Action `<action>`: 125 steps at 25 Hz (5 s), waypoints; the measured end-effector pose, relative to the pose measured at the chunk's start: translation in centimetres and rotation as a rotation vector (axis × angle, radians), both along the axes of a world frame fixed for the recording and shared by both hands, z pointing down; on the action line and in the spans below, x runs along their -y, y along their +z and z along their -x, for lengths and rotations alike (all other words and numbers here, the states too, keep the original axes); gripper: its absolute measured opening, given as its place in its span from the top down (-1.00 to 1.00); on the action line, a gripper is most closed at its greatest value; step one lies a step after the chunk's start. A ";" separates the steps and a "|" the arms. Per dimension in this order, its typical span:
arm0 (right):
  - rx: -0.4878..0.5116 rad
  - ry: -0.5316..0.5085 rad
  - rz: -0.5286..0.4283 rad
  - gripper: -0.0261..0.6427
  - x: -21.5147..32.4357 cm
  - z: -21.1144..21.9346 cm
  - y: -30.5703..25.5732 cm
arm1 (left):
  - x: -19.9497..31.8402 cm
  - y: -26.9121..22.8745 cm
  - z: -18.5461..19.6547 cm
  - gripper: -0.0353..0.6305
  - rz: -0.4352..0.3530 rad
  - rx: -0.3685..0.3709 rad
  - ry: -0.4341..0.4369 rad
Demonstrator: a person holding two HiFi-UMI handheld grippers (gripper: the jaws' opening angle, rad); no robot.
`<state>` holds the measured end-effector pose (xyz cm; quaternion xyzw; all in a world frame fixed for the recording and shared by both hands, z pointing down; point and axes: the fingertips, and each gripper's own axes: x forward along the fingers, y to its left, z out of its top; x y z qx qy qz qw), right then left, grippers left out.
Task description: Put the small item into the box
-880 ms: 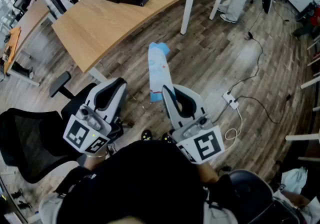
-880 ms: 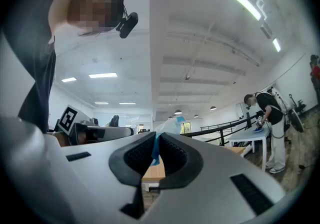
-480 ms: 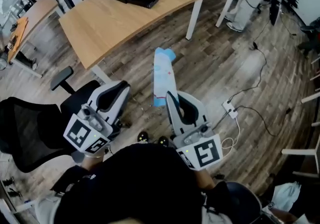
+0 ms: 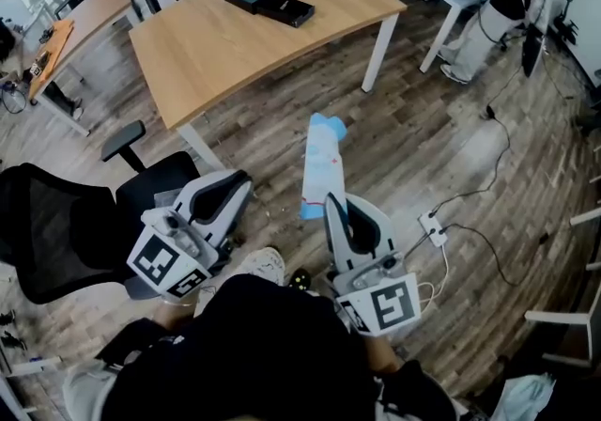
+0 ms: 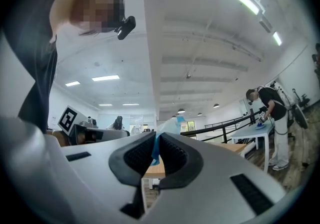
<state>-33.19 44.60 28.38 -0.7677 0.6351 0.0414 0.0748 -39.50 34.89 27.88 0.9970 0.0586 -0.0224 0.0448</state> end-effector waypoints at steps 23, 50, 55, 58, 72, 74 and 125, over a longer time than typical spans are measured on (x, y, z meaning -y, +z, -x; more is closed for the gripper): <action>-0.056 0.014 0.037 0.84 11.3 -13.6 -0.4 | 11.9 1.4 -14.0 0.82 0.021 -0.021 0.031; -0.001 -0.123 0.028 0.83 28.2 -24.5 0.7 | 26.8 3.6 -23.3 0.82 0.045 0.026 -0.086; 0.006 -0.158 0.015 0.84 30.2 -29.1 0.9 | 28.3 3.9 -27.4 0.82 0.019 0.051 -0.121; 0.006 -0.207 0.013 0.84 31.3 -32.4 0.5 | 29.0 2.8 -30.5 0.82 -0.016 0.040 -0.166; 0.029 -0.348 -0.007 0.84 32.0 -45.2 1.1 | 29.3 2.0 -42.0 0.82 0.019 0.014 -0.309; 0.015 -0.367 0.015 0.84 31.6 -47.0 1.8 | 28.7 1.9 -43.7 0.82 0.013 0.013 -0.319; 0.008 -0.601 0.139 0.84 57.2 -60.1 7.7 | 52.9 6.5 -56.7 0.81 0.066 0.055 -0.510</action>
